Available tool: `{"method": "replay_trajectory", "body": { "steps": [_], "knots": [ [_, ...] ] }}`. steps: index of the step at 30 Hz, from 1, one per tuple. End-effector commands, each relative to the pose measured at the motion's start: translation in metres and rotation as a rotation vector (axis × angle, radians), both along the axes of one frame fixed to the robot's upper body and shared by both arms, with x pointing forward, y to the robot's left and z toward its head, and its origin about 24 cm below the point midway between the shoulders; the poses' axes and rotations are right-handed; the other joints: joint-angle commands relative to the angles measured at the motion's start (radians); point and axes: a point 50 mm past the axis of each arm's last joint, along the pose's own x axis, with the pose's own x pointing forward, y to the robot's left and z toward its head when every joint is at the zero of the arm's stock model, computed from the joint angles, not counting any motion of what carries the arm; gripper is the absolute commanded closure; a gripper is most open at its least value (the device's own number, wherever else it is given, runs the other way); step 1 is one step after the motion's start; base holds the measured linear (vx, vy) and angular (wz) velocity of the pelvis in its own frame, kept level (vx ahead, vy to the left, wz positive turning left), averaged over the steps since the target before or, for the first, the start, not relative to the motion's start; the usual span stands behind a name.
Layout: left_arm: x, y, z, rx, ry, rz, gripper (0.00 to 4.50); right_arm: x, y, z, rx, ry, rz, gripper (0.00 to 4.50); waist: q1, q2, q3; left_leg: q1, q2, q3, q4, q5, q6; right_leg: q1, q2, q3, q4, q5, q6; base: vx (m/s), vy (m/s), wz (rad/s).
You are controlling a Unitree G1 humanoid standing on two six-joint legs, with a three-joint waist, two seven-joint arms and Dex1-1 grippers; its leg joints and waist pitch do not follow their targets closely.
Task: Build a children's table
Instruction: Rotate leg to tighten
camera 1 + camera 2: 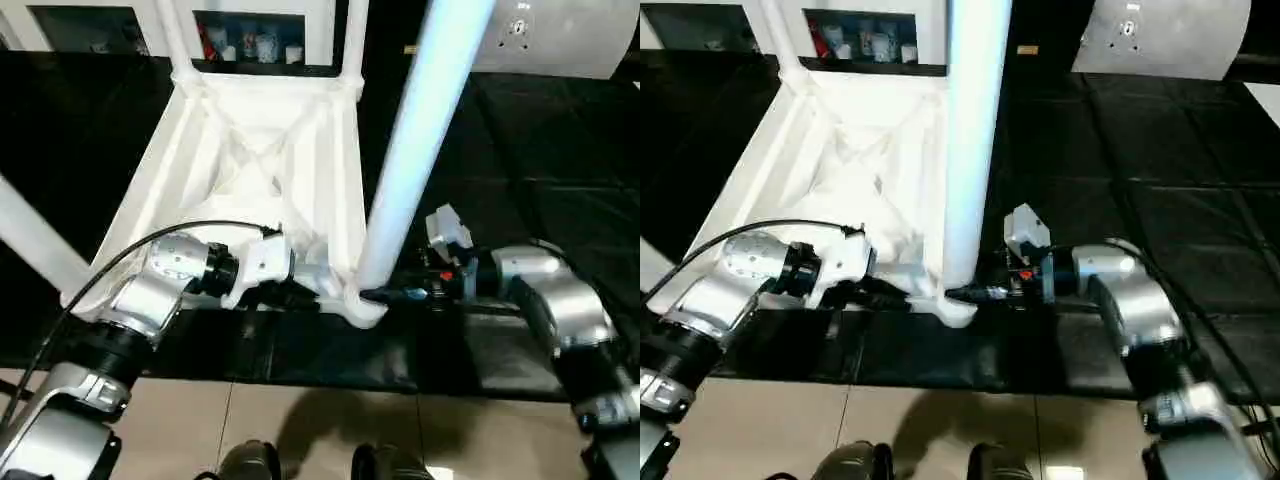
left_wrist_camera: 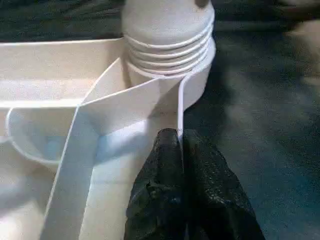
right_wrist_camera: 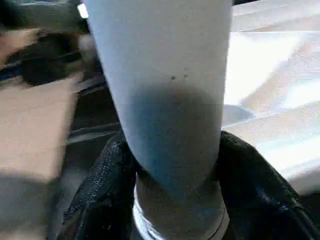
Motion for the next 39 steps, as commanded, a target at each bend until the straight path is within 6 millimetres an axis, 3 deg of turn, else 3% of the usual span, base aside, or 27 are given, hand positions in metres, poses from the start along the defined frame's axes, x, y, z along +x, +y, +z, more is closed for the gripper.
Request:
{"method": "replay_trajectory", "body": {
  "steps": [1, 2, 4, 7, 8, 11, 14, 15, 16, 18, 22, 27, 29, 31, 32, 34, 35, 36, 39],
  "knots": [
    [0.008, -0.015, 0.003, -0.039, -0.028, 0.089, 4.50, 0.001, 0.013, -0.013, -0.030, 0.034, -0.148, 2.50, -0.001, -0.007, -0.077, 0.012, 0.088, -0.022, -0.069, 0.007, 0.127, 0.058, -0.128, 0.052, -0.069, -0.094, -0.290, 0.000, 0.000, 0.00],
    [0.008, -0.015, 0.003, -0.039, -0.028, 0.089, 4.50, 0.001, 0.013, -0.013, -0.030, 0.034, -0.148, 2.51, -0.007, -0.010, -0.073, 0.011, 0.087, -0.025, -0.076, -0.038, 0.081, 0.062, -0.127, 0.054, -0.079, -0.190, -0.260, 0.000, 0.000, 0.00],
    [0.017, -0.030, 0.006, -0.079, -0.037, 0.198, 4.50, 0.005, 0.032, -0.022, -0.006, 0.085, -0.346, 2.52, -0.018, -0.005, -0.067, 0.012, 0.087, -0.024, -0.081, -0.053, 0.052, 0.056, -0.121, 0.058, -0.081, -0.212, -0.243, 0.000, 0.000, 0.00],
    [0.022, -0.042, 0.008, -0.107, -0.036, 0.264, 4.50, 0.009, 0.044, -0.026, 0.003, 0.114, -0.473, 2.53, -0.030, -0.010, -0.068, 0.009, 0.079, -0.029, -0.083, -0.072, 0.026, 0.060, -0.126, 0.058, -0.089, -0.290, -0.211, 0.000, 0.000, 0.00],
    [0.024, -0.046, 0.010, -0.116, -0.041, 0.289, 4.50, 0.012, 0.049, -0.026, 0.010, 0.120, -0.514, 2.53, -0.031, -0.010, -0.068, 0.008, 0.075, -0.027, -0.084, -0.066, 0.033, 0.060, -0.124, 0.058, -0.097, -0.316, -0.191, 0.000, 0.000, 0.00],
    [0.036, -0.063, 0.019, -0.154, -0.060, 0.407, 4.50, 0.025, 0.065, -0.025, 0.043, 0.151, -0.723, 2.53, -0.037, -0.010, -0.070, 0.009, 0.074, -0.026, -0.086, -0.044, 0.033, 0.054, -0.119, 0.057, -0.095, -0.267, -0.202, 0.000, 0.000, 0.00],
    [0.039, -0.072, 0.023, -0.166, -0.065, 0.441, 4.50, 0.028, 0.069, -0.023, 0.087, 0.187, -0.813, 2.53, -0.038, -0.011, -0.074, 0.004, 0.074, -0.024, -0.084, 0.002, 0.053, 0.060, -0.116, 0.058, -0.083, -0.111, -0.226, 0.000, 0.000, 0.00],
    [0.039, -0.080, 0.025, -0.178, -0.061, 0.442, 4.50, 0.028, 0.073, -0.021, 0.136, 0.212, -0.846, 1.97, -0.038, -0.006, -0.075, 0.004, 0.076, -0.022, -0.084, 0.010, 0.068, 0.059, -0.118, 0.059, -0.079, -0.056, -0.238, 0.000, 0.000, 0.00],
    [0.038, -0.087, 0.027, -0.188, -0.059, 0.442, 4.50, 0.028, 0.075, -0.018, 0.172, 0.209, -0.863, 1.83, -0.036, 0.000, -0.074, 0.007, 0.078, -0.024, -0.084, 0.022, 0.078, 0.057, -0.117, 0.057, -0.076, -0.015, -0.248, 0.000, 0.000, 0.00],
    [0.037, -0.091, 0.028, -0.190, -0.059, 0.432, 4.50, 0.028, 0.075, -0.013, 0.207, 0.191, -0.863, 1.83, -0.033, -0.001, -0.075, 0.005, 0.081, -0.023, -0.083, 0.023, 0.099, 0.061, -0.120, 0.057, -0.074, 0.033, -0.263, 0.000, 0.000, 0.00],
    [0.033, -0.086, 0.023, -0.163, -0.065, 0.410, 4.50, 0.030, 0.057, -0.009, 0.213, 0.138, -0.874, 1.35, -0.029, 0.000, -0.069, 0.007, 0.086, -0.024, -0.087, 0.004, 0.109, 0.062, -0.123, 0.055, -0.075, 0.038, -0.273, 0.000, 0.000, 0.00],
    [0.027, -0.070, 0.018, -0.113, -0.069, 0.337, 4.50, 0.025, 0.026, -0.006, 0.178, 0.048, -0.789, 0.92, -0.025, 0.000, -0.069, 0.006, 0.088, -0.024, -0.086, 0.026, 0.124, 0.066, -0.126, 0.057, -0.071, 0.076, -0.274, 0.000, 0.000, 0.00],
    [0.025, -0.061, 0.015, -0.089, -0.062, 0.315, 4.50, 0.020, 0.016, -0.001, 0.146, -0.019, -0.689, 0.87, -0.023, -0.001, -0.072, 0.002, 0.087, -0.024, -0.080, 0.071, 0.154, 0.070, -0.122, 0.054, -0.059, 0.163, -0.277, 0.000, 0.000, 0.00],
    [0.022, -0.054, 0.013, -0.085, -0.059, 0.279, 4.50, 0.017, 0.007, 0.003, 0.119, -0.058, -0.617, 0.54, -0.026, -0.002, -0.076, -0.001, 0.086, -0.023, -0.074, 0.102, 0.185, 0.070, -0.121, 0.051, -0.051, 0.223, -0.287, 0.000, 0.000, 0.00],
    [0.019, -0.049, 0.012, -0.083, -0.065, 0.230, 4.50, 0.018, -0.003, 0.008, 0.103, -0.097, -0.593, 0.46, -0.026, -0.002, -0.077, -0.003, 0.087, -0.021, -0.071, 0.120, 0.201, 0.066, -0.122, 0.053, -0.048, 0.252, -0.293, 0.000, 0.000, 0.00],
    [0.015, -0.043, 0.010, -0.072, -0.056, 0.189, 4.50, 0.018, -0.014, 0.014, 0.076, -0.154, -0.534, 0.37, -0.026, -0.005, -0.072, -0.006, 0.087, -0.021, -0.072, 0.092, 0.208, 0.064, -0.124, 0.051, -0.054, 0.217, -0.293, 0.000, 0.000, 0.00],
    [0.013, -0.039, 0.009, -0.063, -0.058, 0.157, 4.50, 0.017, -0.019, 0.018, 0.048, -0.187, -0.479, 0.26, -0.024, -0.005, -0.067, -0.004, 0.088, -0.019, -0.075, 0.033, 0.194, 0.062, -0.124, 0.050, -0.065, 0.125, -0.290, 0.000, 0.000, 0.00],
    [0.012, -0.039, 0.009, -0.062, -0.060, 0.150, 4.50, 0.016, -0.019, 0.018, 0.043, -0.190, -0.471, 0.26, -0.024, -0.003, -0.066, -0.002, 0.090, -0.019, -0.076, 0.017, 0.187, 0.061, -0.125, 0.050, -0.069, 0.092, -0.288, 0.000, 0.000, 0.00],
    [0.003, -0.025, 0.006, -0.019, -0.027, 0.034, 4.50, -0.001, -0.025, 0.018, -0.039, -0.155, -0.140, 0.26, -0.020, -0.002, -0.063, 0.002, 0.091, -0.020, -0.079, -0.023, 0.170, 0.061, -0.121, 0.050, -0.077, 0.003, -0.285, 0.000, 0.000, 0.00]
  ]
}}
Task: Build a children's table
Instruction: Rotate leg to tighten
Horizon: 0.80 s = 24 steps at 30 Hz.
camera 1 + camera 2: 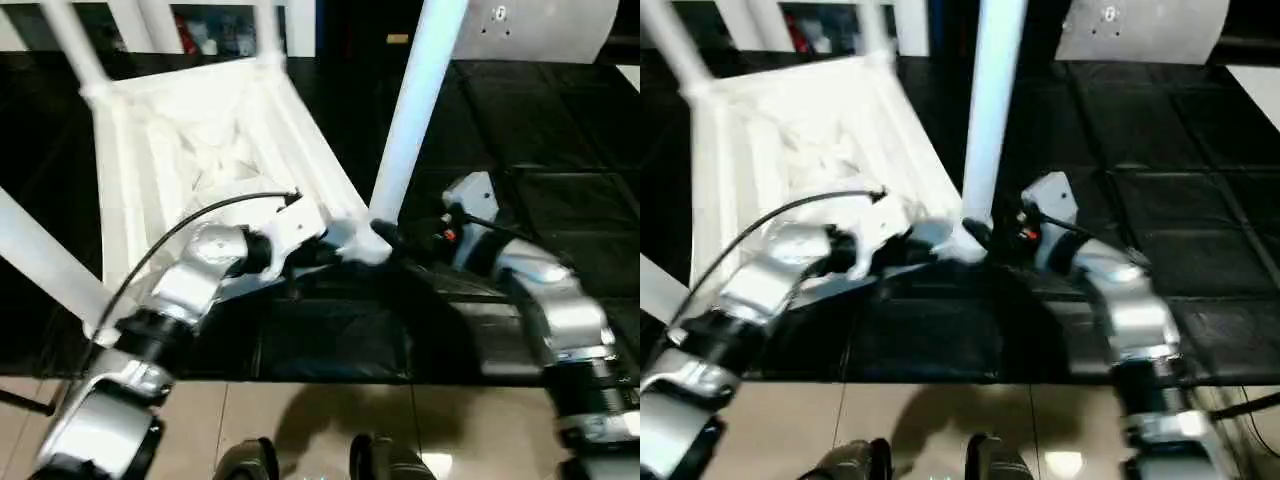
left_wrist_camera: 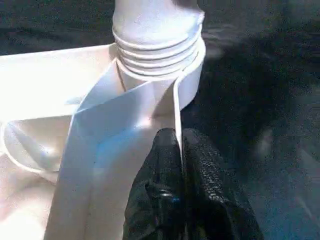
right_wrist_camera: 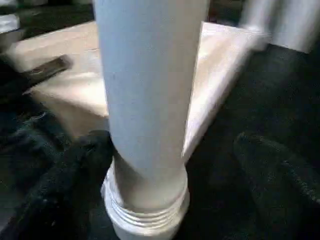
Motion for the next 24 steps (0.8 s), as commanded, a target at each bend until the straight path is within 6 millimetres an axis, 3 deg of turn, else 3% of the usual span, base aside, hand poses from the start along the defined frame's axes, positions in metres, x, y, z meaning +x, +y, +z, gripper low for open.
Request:
{"method": "replay_trajectory", "body": {
  "steps": [1, 2, 5, 8, 9, 15, 22, 24],
  "knots": [
    [-0.009, -0.003, 0.000, 0.026, 0.004, -0.130, 4.50, -0.011, 0.001, -0.001, -0.038, 0.027, 0.170, 0.26, 0.002, -0.005, -0.069, 0.016, 0.091, -0.024, -0.059, -0.035, 0.168, 0.079, -0.124, 0.055, -0.058, -0.010, -0.282, 0.000, 0.000, 0.00],
    [-0.010, -0.001, 0.000, 0.035, 0.004, -0.147, 4.50, -0.013, 0.000, -0.002, -0.055, 0.036, 0.211, 0.26, 0.003, -0.001, -0.067, 0.018, 0.093, -0.023, -0.060, -0.034, 0.176, 0.074, -0.123, 0.054, -0.058, -0.008, -0.282, 0.000, 0.000, 0.00],
    [-0.014, 0.005, 0.002, 0.047, 0.009, -0.212, 4.50, -0.014, -0.003, 0.000, -0.060, 0.076, 0.305, 0.26, 0.006, -0.006, -0.073, 0.017, 0.095, -0.022, -0.056, -0.007, 0.188, 0.074, -0.125, 0.050, -0.051, 0.017, -0.293, 0.000, 0.000, 0.00],
    [-0.020, 0.008, 0.003, 0.050, 0.030, -0.280, 4.50, -0.010, -0.004, 0.002, -0.043, 0.097, 0.342, 0.59, 0.010, -0.006, -0.077, 0.016, 0.096, -0.021, -0.053, 0.027, 0.202, 0.072, -0.125, 0.046, -0.045, 0.045, -0.304, 0.000, 0.000, 0.00],
    [-0.023, 0.009, 0.003, 0.061, 0.039, -0.319, 4.50, -0.009, -0.004, 0.002, -0.041, 0.117, 0.368, 0.64, 0.012, -0.010, -0.082, 0.015, 0.097, -0.022, -0.051, 0.040, 0.206, 0.074, -0.126, 0.045, -0.040, 0.059, -0.308, 0.000, 0.000, 0.00],
    [-0.031, 0.008, 0.001, 0.084, 0.060, -0.401, 4.50, -0.008, -0.001, 0.000, -0.040, 0.188, 0.467, 1.16, 0.030, -0.007, -0.081, 0.018, 0.102, -0.017, -0.046, 0.069, 0.229, 0.065, -0.125, 0.040, -0.037, 0.068, -0.307, 0.000, 0.000, 0.00],
    [-0.033, 0.007, 0.001, 0.087, 0.069, -0.432, 4.50, -0.007, 0.004, -0.001, -0.016, 0.224, 0.533, 1.93, 0.032, -0.011, -0.080, 0.016, 0.101, -0.019, -0.048, 0.037, 0.203, 0.066, -0.127, 0.038, -0.044, -0.012, -0.295, 0.000, 0.000, 0.00],
    [-0.034, 0.006, 0.001, 0.089, 0.071, -0.438, 4.50, -0.006, 0.005, -0.001, -0.013, 0.228, 0.542, 1.96, 0.031, -0.011, -0.078, 0.015, 0.100, -0.019, -0.049, 0.026, 0.191, 0.066, -0.127, 0.038, -0.046, -0.040, -0.289, 0.000, 0.000, 0.00]
  ]
}}
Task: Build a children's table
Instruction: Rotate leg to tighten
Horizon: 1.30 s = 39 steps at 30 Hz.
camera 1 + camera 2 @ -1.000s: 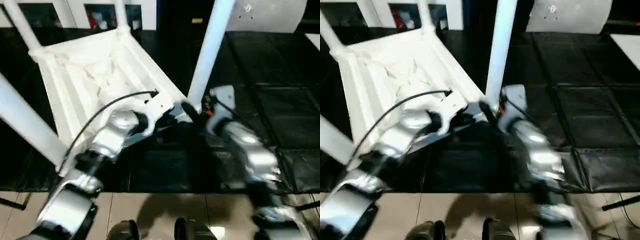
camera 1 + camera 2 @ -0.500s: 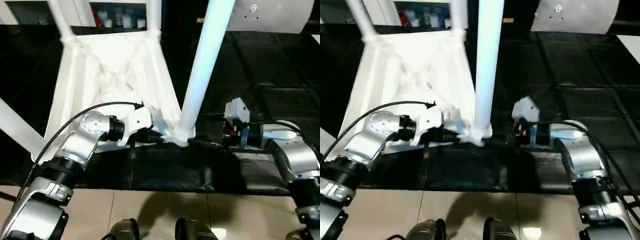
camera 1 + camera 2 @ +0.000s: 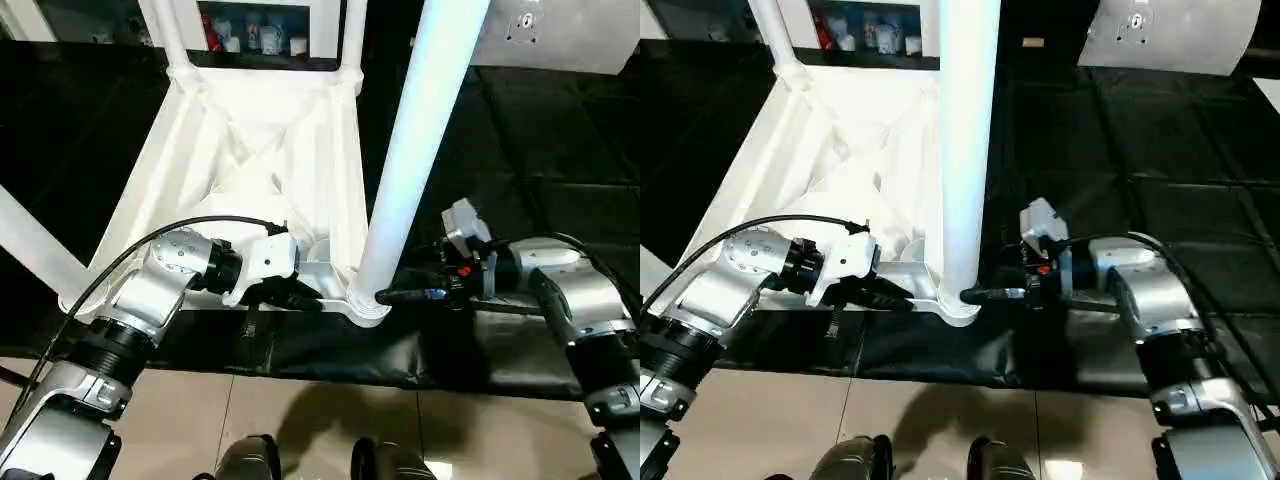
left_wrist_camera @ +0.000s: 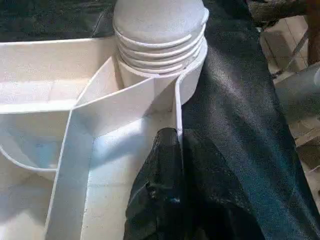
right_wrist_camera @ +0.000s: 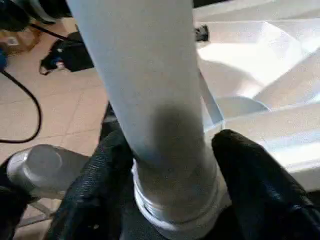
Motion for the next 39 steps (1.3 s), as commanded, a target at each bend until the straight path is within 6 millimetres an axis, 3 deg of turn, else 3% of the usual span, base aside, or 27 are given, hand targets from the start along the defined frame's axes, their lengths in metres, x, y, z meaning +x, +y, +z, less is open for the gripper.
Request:
{"method": "replay_trajectory", "body": {
  "steps": [1, 7, 16, 18, 21, 23, 25, 30, 31, 33, 36, 39],
  "knots": [
    [-0.010, -0.013, 0.001, 0.006, 0.008, -0.138, 4.50, 0.001, 0.000, 0.004, 0.011, -0.008, 0.008, 1.96, -0.004, -0.009, -0.079, 0.021, 0.093, -0.019, -0.059, 0.027, 0.190, 0.063, -0.124, 0.054, -0.050, -0.038, -0.285, 0.000, 0.000, 0.00],
    [-0.011, -0.013, 0.000, 0.011, 0.013, -0.145, 4.50, 0.001, 0.002, 0.002, 0.014, 0.010, 0.031, 2.51, -0.004, -0.010, -0.082, 0.019, 0.091, -0.019, -0.056, 0.055, 0.203, 0.065, -0.124, 0.053, -0.044, 0.003, -0.285, 0.000, 0.000, 0.00],
    [0.001, -0.015, 0.003, -0.023, 0.022, 0.005, 4.50, -0.004, 0.005, -0.002, 0.027, 0.026, -0.031, 2.56, -0.003, -0.010, -0.077, 0.021, 0.093, -0.018, -0.059, 0.039, 0.192, 0.062, -0.123, 0.054, -0.051, -0.029, -0.280, 0.000, 0.000, 0.00],
    [0.007, -0.019, 0.006, -0.058, 0.025, 0.073, 4.50, -0.005, 0.008, -0.005, 0.019, 0.003, -0.104, 2.56, -0.003, -0.011, -0.073, 0.022, 0.091, -0.017, -0.062, 0.008, 0.173, 0.061, -0.124, 0.056, -0.060, -0.083, -0.271, 0.000, 0.000, 0.00],
    [0.021, -0.034, 0.011, -0.091, 0.009, 0.204, 4.50, 0.002, 0.026, -0.016, 0.020, 0.010, -0.377, 2.57, -0.014, -0.007, -0.062, 0.026, 0.085, -0.021, -0.074, -0.076, 0.106, 0.056, -0.123, 0.057, -0.078, -0.244, -0.240, 0.000, 0.000, 0.00],
    [0.028, -0.041, 0.013, -0.121, -0.009, 0.275, 4.50, 0.001, 0.034, -0.019, 0.027, 0.023, -0.418, 2.58, -0.023, -0.008, -0.064, 0.025, 0.081, -0.025, -0.077, -0.104, 0.069, 0.061, -0.128, 0.058, -0.085, -0.314, -0.213, 0.000, 0.000, 0.00],
    [0.035, -0.047, 0.015, -0.147, -0.015, 0.346, 4.50, 0.000, 0.043, -0.021, 0.032, 0.033, -0.456, 2.59, -0.033, -0.010, -0.063, 0.020, 0.077, -0.022, -0.076, -0.093, 0.063, 0.063, -0.125, 0.061, -0.088, -0.296, -0.199, 0.000, 0.000, 0.00],
    [0.042, -0.064, 0.015, -0.149, -0.024, 0.455, 4.50, 0.006, 0.066, -0.029, 0.013, 0.050, -0.635, 2.59, -0.044, -0.011, -0.064, 0.015, 0.073, -0.022, -0.075, -0.052, 0.088, 0.063, -0.122, 0.060, -0.084, -0.211, -0.211, 0.000, 0.000, 0.00],
    [0.045, -0.072, 0.016, -0.159, -0.035, 0.510, 4.50, 0.013, 0.073, -0.031, 0.007, 0.048, -0.759, 2.61, -0.044, -0.012, -0.065, 0.016, 0.073, -0.023, -0.075, -0.056, 0.086, 0.063, -0.122, 0.059, -0.084, -0.219, -0.211, 0.000, 0.000, 0.00],
    [0.046, -0.076, 0.016, -0.161, -0.041, 0.530, 4.50, 0.016, 0.079, -0.031, 0.008, 0.051, -0.828, 2.61, -0.051, -0.012, -0.062, 0.020, 0.071, -0.022, -0.077, -0.086, 0.062, 0.059, -0.122, 0.060, -0.091, -0.284, -0.200, 0.000, 0.000, 0.00],
    [0.049, -0.086, 0.017, -0.149, -0.086, 0.577, 4.50, 0.020, 0.091, -0.032, 0.021, 0.060, -0.985, 2.61, -0.056, -0.011, -0.060, 0.020, 0.074, -0.025, -0.082, -0.108, 0.052, 0.058, -0.123, 0.061, -0.095, -0.315, -0.185, 0.000, 0.000, 0.00],
    [0.048, -0.095, 0.018, -0.142, -0.122, 0.579, 4.50, 0.019, 0.102, -0.030, 0.050, 0.057, -1.079, 2.61, -0.059, -0.006, -0.065, 0.022, 0.079, -0.025, -0.086, -0.075, 0.053, 0.058, -0.121, 0.062, -0.085, -0.205, -0.194, 0.000, 0.000, 0.00]
  ]
}}
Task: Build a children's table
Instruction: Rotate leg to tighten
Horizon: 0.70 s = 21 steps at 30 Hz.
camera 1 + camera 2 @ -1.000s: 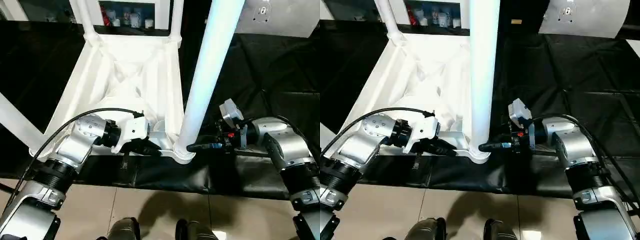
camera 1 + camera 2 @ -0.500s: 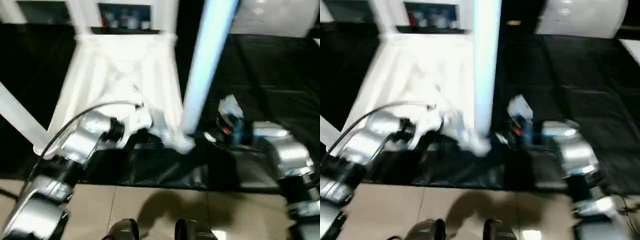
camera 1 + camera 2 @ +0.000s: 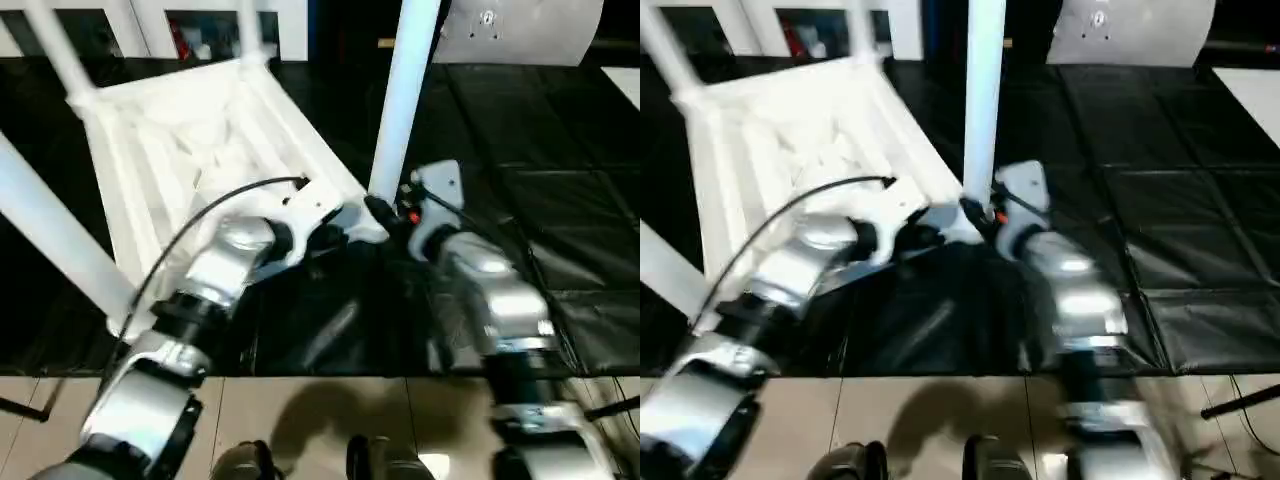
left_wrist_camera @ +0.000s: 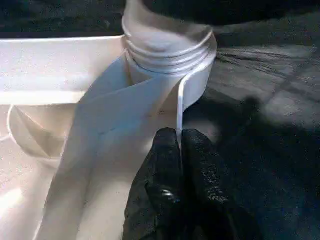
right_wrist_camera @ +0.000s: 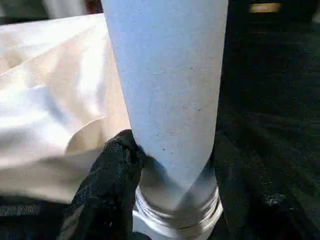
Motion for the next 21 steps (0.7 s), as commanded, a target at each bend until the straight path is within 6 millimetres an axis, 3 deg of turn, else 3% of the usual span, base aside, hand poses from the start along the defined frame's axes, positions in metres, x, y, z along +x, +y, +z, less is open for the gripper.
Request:
{"method": "replay_trajectory", "body": {
  "steps": [1, 2, 5, 9, 11, 16, 18, 21],
  "knots": [
    [-0.003, -0.029, 0.014, -0.034, -0.060, -0.056, 4.50, -0.013, 0.037, -0.026, 0.017, 0.132, 0.116, 2.61, 0.004, -0.002, -0.068, 0.016, 0.078, -0.029, -0.074, -0.073, 0.068, 0.058, -0.123, 0.062, -0.076, -0.177, -0.203, 0.000, 0.000, 0.00],
    [-0.004, -0.030, 0.014, -0.040, -0.059, -0.055, 4.50, -0.013, 0.037, -0.026, 0.024, 0.127, 0.113, 2.06, 0.004, -0.001, -0.070, 0.015, 0.078, -0.028, -0.073, -0.044, 0.082, 0.061, -0.122, 0.063, -0.071, -0.102, -0.217, 0.000, 0.000, 0.00],
    [-0.003, -0.027, 0.014, -0.041, -0.077, -0.052, 4.50, -0.010, 0.024, -0.023, 0.049, 0.093, 0.098, 1.89, 0.004, -0.001, -0.074, 0.012, 0.079, -0.026, -0.068, -0.002, 0.125, 0.070, -0.126, 0.061, -0.059, 0.030, -0.253, 0.000, 0.000, 0.00],
    [-0.004, -0.021, 0.013, -0.038, -0.098, -0.065, 4.50, -0.009, 0.011, -0.021, 0.081, 0.068, 0.102, 1.55, 0.005, -0.002, -0.074, 0.012, 0.081, -0.025, -0.068, -0.015, 0.142, 0.071, -0.129, 0.061, -0.061, 0.019, -0.261, 0.000, 0.000, 0.00],
    [-0.007, -0.011, 0.009, -0.032, -0.081, -0.099, 4.50, -0.007, -0.008, -0.014, 0.064, 0.003, 0.146, 1.36, 0.008, -0.003, -0.074, 0.011, 0.080, -0.025, -0.065, -0.014, 0.152, 0.074, -0.128, 0.061, -0.061, 0.021, -0.260, 0.000, 0.000, 0.00],
    [-0.012, 0.002, 0.005, -0.018, -0.080, -0.162, 4.50, -0.006, -0.033, -0.004, 0.016, -0.042, 0.244, 0.90, 0.007, -0.007, -0.085, 0.006, 0.080, -0.024, -0.055, 0.074, 0.205, 0.078, -0.125, 0.057, -0.040, 0.156, -0.282, 0.000, 0.000, 0.00],
    [-0.016, 0.012, 0.002, 0.015, -0.095, -0.222, 4.50, -0.008, -0.047, 0.003, -0.022, -0.055, 0.339, 0.74, 0.011, -0.006, -0.085, 0.006, 0.082, -0.023, -0.052, 0.059, 0.227, 0.079, -0.127, 0.056, -0.042, 0.144, -0.285, 0.000, 0.000, 0.00],
    [-0.019, 0.022, -0.001, 0.031, -0.077, -0.270, 4.50, -0.011, -0.056, 0.007, -0.060, -0.064, 0.449, 0.50, 0.013, -0.006, -0.083, 0.009, 0.084, -0.021, -0.053, 0.038, 0.219, 0.074, -0.124, 0.054, -0.045, 0.096, -0.284, 0.000, 0.000, 0.00]
  ]
}}
